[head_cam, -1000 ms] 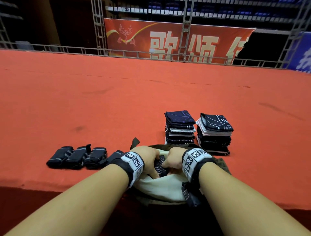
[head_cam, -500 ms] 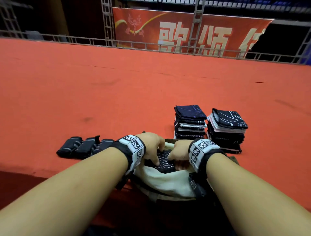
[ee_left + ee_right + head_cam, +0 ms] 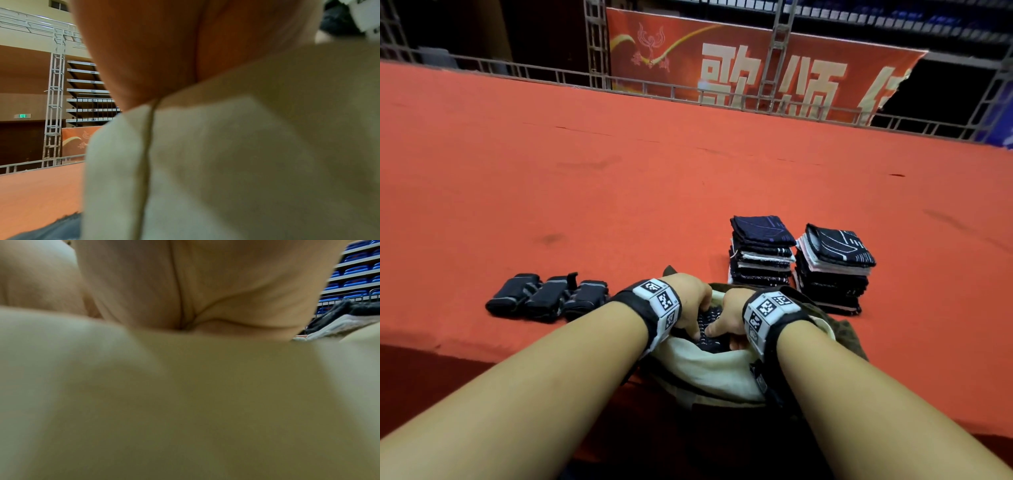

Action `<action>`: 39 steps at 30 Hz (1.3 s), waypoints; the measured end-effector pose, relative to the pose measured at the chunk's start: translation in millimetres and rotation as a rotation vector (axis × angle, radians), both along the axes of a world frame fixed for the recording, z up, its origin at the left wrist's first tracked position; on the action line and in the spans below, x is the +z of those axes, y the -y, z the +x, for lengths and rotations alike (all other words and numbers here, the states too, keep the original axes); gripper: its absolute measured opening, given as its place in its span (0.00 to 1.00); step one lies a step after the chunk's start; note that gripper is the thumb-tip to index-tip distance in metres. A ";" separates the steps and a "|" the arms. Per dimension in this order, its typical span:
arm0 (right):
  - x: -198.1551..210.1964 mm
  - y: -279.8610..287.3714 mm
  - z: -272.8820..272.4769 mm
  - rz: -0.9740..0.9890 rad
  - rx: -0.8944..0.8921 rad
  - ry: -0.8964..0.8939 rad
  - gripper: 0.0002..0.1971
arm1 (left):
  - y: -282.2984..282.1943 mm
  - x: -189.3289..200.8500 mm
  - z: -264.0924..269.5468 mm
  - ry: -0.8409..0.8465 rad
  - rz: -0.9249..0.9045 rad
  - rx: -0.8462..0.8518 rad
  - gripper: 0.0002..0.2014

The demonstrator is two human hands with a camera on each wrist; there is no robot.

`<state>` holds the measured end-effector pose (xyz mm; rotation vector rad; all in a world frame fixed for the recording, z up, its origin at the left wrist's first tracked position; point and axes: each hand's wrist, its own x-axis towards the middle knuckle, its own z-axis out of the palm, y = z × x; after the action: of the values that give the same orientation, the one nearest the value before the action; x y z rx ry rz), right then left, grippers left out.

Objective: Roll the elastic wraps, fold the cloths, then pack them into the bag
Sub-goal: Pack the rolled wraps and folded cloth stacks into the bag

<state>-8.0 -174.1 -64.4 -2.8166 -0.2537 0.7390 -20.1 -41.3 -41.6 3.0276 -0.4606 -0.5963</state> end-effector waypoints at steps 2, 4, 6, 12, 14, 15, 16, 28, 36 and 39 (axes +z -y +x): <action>4.2 2.1 -2.7 -0.060 0.028 0.051 0.22 | -5.4 6.2 -6.2 0.034 -0.039 -0.028 0.27; 13.7 4.5 -7.2 -0.116 0.042 0.099 0.26 | -19.5 16.5 -12.7 0.100 -0.155 -0.022 0.19; 27.3 4.1 -11.6 -0.155 0.046 0.120 0.26 | -41.7 30.3 -19.5 0.171 -0.291 0.042 0.12; 81.1 -30.4 -9.9 -0.058 -0.008 0.182 0.17 | -135.4 62.6 -39.3 0.332 -0.384 0.331 0.06; 86.2 -55.0 -4.3 0.097 -0.022 0.182 0.14 | -166.7 59.8 -47.7 0.369 -0.331 0.428 0.07; 85.4 -68.8 -3.0 0.172 -0.034 0.163 0.14 | -181.0 56.0 -51.9 0.377 -0.313 0.473 0.07; 81.8 -82.7 -1.8 0.254 -0.048 0.141 0.13 | -194.2 50.6 -56.1 0.376 -0.306 0.519 0.07; -1.4 -218.5 -13.0 0.589 -0.074 -0.123 0.02 | -281.1 -16.6 -66.8 0.321 -0.339 0.860 0.08; -11.9 -258.8 -6.3 0.352 0.051 0.024 0.13 | -298.2 -59.0 -46.9 0.222 -0.515 1.034 0.29; -15.6 -268.1 -5.8 0.268 0.119 0.040 0.22 | -302.0 -75.1 -41.8 0.185 -0.532 1.086 0.46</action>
<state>-13.8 94.0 -80.1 -2.5805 -0.4928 0.6206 -62.0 260.7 -116.7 2.3050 0.8476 -0.0781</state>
